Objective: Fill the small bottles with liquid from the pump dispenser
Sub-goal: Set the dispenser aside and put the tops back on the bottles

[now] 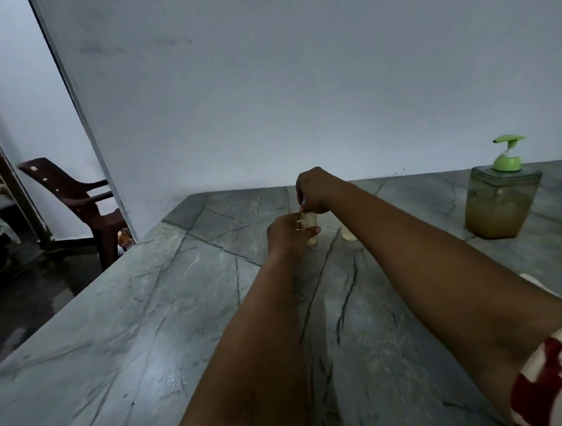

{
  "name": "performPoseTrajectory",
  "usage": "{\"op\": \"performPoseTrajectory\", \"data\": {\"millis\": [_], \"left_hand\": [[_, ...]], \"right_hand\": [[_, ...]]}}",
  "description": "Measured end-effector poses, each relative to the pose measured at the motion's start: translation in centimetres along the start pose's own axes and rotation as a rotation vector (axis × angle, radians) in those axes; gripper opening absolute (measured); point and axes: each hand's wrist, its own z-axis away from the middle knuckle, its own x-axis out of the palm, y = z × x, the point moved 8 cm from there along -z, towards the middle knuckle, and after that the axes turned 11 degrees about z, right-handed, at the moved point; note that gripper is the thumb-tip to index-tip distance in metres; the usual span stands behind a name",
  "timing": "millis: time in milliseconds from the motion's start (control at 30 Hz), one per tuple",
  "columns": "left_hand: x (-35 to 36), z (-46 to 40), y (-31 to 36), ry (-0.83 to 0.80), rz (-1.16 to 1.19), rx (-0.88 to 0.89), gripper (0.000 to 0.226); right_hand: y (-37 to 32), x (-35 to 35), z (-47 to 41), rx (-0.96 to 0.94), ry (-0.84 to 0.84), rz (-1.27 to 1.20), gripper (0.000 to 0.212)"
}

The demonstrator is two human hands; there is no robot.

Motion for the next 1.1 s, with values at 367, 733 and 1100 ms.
{"op": "performPoseTrajectory", "data": {"millis": [367,733,1100], "left_hand": [[-1.7,1.0,0.9,0.014,-0.035,-0.002,0.089],[0.1,6.6,10.1,0.293,-0.071,0.256,0.065],[6.0,8.9,8.6,0.214,-0.062,0.098,0.066]], "right_hand": [[7.9,-7.2,6.6,0.156,0.193,-0.376,0.029],[21.6,2.0,23.8,0.62,-0.734,-0.314,0.046],[20.9,5.1,26.0,0.552,-0.352,-0.382,0.04]]}}
